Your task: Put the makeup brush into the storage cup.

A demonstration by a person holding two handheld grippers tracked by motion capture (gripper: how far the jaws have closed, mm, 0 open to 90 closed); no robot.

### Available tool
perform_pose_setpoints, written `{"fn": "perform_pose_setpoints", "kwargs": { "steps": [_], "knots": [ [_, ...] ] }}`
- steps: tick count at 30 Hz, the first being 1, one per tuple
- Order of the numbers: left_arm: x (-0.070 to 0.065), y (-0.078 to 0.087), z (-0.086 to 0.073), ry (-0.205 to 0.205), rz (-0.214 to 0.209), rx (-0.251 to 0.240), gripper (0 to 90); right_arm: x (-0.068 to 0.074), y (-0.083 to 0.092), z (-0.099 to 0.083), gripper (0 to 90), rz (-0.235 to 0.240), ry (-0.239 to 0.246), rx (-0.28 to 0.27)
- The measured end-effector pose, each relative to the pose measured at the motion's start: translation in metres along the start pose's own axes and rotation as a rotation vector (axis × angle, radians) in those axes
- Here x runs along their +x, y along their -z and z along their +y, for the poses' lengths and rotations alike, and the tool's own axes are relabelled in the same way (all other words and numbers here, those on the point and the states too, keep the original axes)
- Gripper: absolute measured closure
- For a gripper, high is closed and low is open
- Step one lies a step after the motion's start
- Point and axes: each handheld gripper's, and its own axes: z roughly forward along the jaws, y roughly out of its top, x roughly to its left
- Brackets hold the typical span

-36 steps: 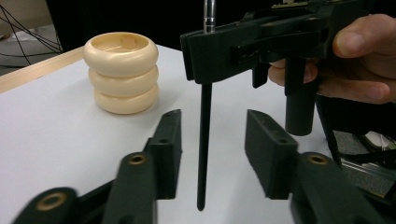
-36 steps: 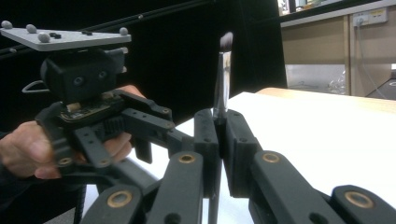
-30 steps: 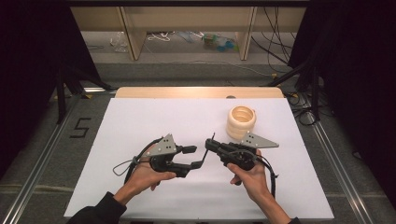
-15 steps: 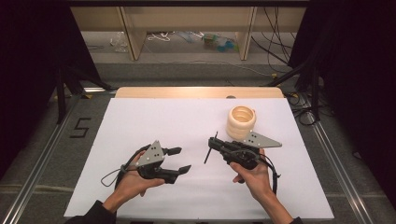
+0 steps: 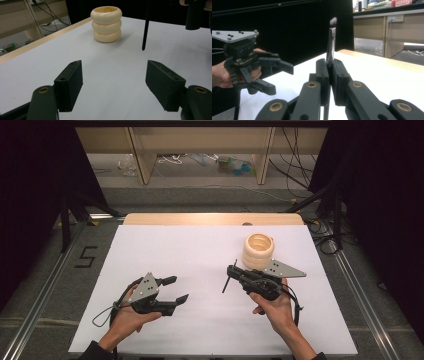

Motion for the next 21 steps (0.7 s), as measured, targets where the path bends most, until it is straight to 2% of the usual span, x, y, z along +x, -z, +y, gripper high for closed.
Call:
{"fn": "perform_pose_setpoints", "kwargs": {
  "steps": [1,3,4,8,13,15,16,19,20,21],
  "knots": [
    [0.001,0.002,-0.002,-0.004,0.002,0.006,30.0,-0.001,0.0,0.0,85.2,-0.006,0.003,-0.006],
    [0.001,0.004,-0.005,0.019,0.013,0.008,29.8,-0.002,0.001,0.001,85.3,-0.006,0.009,-0.005],
    [0.002,0.005,-0.007,0.013,0.014,0.002,29.5,-0.002,0.002,0.001,85.3,-0.007,0.004,-0.005],
    [0.005,0.01,-0.012,0.044,0.027,-0.034,24.9,-0.005,0.005,0.002,85.3,-0.02,-0.002,-0.017],
    [0.006,0.012,-0.016,0.064,0.051,-0.044,21.6,-0.008,0.008,0.005,85.3,-0.026,0.007,-0.015],
    [0.006,0.014,-0.016,0.069,0.054,-0.05,20.3,-0.009,0.009,0.006,85.2,-0.035,0.006,-0.022],
    [0.007,0.015,-0.017,0.055,0.058,-0.054,20.3,-0.01,0.01,0.006,85.3,-0.039,0.015,-0.024],
    [0.007,0.017,-0.018,0.066,0.075,-0.06,15.8,-0.012,0.013,0.007,85.3,-0.063,-0.004,-0.029],
    [0.007,0.018,-0.019,0.066,0.08,-0.06,16.2,-0.014,0.014,0.009,85.3,-0.067,0.007,-0.015],
    [0.007,0.019,-0.019,0.062,0.083,-0.059,16.1,-0.014,0.016,0.009,85.3,-0.075,-0.008,-0.01]
  ]
}}
